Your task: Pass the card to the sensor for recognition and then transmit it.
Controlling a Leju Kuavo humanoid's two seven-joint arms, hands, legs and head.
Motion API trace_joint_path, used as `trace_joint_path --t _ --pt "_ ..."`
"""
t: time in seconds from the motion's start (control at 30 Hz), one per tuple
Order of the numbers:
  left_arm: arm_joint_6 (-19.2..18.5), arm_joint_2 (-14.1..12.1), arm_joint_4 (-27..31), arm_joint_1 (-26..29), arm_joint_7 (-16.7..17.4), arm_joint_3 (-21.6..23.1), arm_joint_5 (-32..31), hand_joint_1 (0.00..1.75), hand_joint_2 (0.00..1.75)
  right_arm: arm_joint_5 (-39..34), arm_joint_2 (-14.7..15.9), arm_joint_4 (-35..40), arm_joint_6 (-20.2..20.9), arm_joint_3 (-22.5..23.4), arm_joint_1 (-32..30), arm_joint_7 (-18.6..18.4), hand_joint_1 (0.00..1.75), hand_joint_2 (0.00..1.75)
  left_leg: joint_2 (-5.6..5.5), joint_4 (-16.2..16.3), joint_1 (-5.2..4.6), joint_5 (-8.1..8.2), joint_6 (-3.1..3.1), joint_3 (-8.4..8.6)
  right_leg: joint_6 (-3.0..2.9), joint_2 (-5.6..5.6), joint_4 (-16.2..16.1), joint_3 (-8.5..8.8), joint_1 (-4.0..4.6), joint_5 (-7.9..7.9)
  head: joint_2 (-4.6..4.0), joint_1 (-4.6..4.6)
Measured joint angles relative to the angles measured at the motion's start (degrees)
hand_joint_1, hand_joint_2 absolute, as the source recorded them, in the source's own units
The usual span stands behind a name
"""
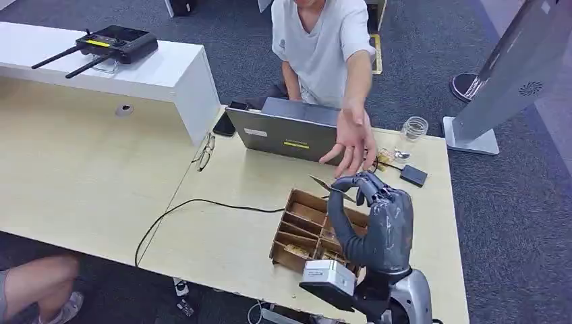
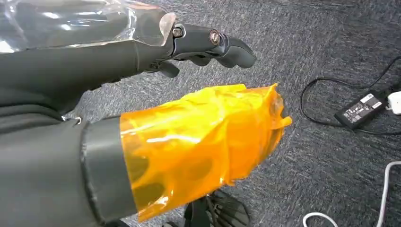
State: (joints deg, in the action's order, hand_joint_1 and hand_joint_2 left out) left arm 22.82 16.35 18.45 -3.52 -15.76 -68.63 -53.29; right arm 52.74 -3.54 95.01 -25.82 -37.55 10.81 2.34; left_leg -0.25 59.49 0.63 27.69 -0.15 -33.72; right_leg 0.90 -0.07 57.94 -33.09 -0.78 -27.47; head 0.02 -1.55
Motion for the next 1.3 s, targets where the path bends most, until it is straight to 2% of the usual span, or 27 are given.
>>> trace_joint_path --t 0.2,0.57,1.03,1.07,1.1,1.13,1.23,1.27,1.3 --pt "0.0 -0.1 0.0 -0.1 0.2 0.1 -0.6 0.0 0.0 0.7 -1.4 -3.9 1.8 -0.6 2.2 -2.0 1.75 1.75 0.0 0.0 0.0 -0.01 -0.01 0.0 -0.01 0.0 0.0 0.0 0.0 0.0 0.0 0.0" --pt "0.0 -0.2 -0.4 -0.3 0.3 0.9 -1.4 0.0 0.0 1.8 -2.4 -9.4 2.7 -1.0 3.8 -4.5 1.75 1.75 -0.01 0.0 0.0 -0.01 -0.01 0.0 0.0 -0.01 0.0 0.0 0.0 0.0 0.0 0.02" --pt "0.0 -0.3 -1.0 -0.5 0.3 1.4 -2.5 0.0 0.0 4.2 -3.8 -15.1 2.1 0.4 5.8 -7.0 1.75 1.75 -0.02 0.0 0.0 -0.03 -0.04 0.0 -0.01 -0.01 0.0 0.0 0.0 0.01 0.0 0.0" --pt "0.0 -0.3 -1.1 -0.6 0.3 1.5 -2.6 0.0 0.0 5.2 -3.9 -15.4 1.6 0.6 5.9 -7.6 1.69 1.75 -0.02 0.0 0.0 -0.03 -0.04 0.0 -0.01 -0.01 0.0 0.0 0.0 0.01 0.0 0.02" --pt "0.0 -0.4 -1.1 -0.6 0.3 1.5 -2.6 0.0 0.0 6.3 -4.0 -15.7 1.4 0.9 6.0 -8.2 0.54 1.75 -0.02 0.0 0.0 -0.03 -0.04 0.0 -0.01 -0.01 0.0 0.0 0.0 0.01 0.0 0.0" --pt "0.0 -0.5 -1.3 -0.6 0.3 1.7 -2.6 0.0 0.0 7.1 -4.1 -16.1 1.2 1.3 6.1 -8.8 0.0 1.75 -0.02 0.0 0.0 -0.03 -0.04 0.0 -0.01 -0.01 0.0 0.0 0.0 0.01 0.0 0.02" --pt "0.0 -0.6 -1.4 -0.6 0.3 2.2 -2.6 0.0 0.0 7.5 -4.2 -17.2 1.2 2.8 6.2 -9.4 0.0 1.75 -0.01 0.0 0.0 -0.04 -0.04 0.0 -0.01 -0.01 0.0 0.0 0.0 0.01 0.0 0.02" --pt "0.1 -0.7 -1.4 -0.6 0.3 2.2 -2.5 0.0 0.0 7.3 -4.2 -17.4 0.9 3.3 6.2 -9.4 0.0 0.0 -0.01 0.0 0.0 -0.04 -0.05 0.0 -0.01 -0.01 0.0 0.0 0.0 0.02 0.0 0.0" --pt "0.1 -0.7 -1.4 -0.6 0.3 2.3 -2.4 0.0 0.0 7.1 -4.2 -17.7 0.5 3.6 6.2 -9.4 0.0 0.0 -0.01 0.0 0.0 -0.05 -0.05 0.01 -0.03 -0.01 0.0 0.0 0.0 0.03 0.0 0.02"
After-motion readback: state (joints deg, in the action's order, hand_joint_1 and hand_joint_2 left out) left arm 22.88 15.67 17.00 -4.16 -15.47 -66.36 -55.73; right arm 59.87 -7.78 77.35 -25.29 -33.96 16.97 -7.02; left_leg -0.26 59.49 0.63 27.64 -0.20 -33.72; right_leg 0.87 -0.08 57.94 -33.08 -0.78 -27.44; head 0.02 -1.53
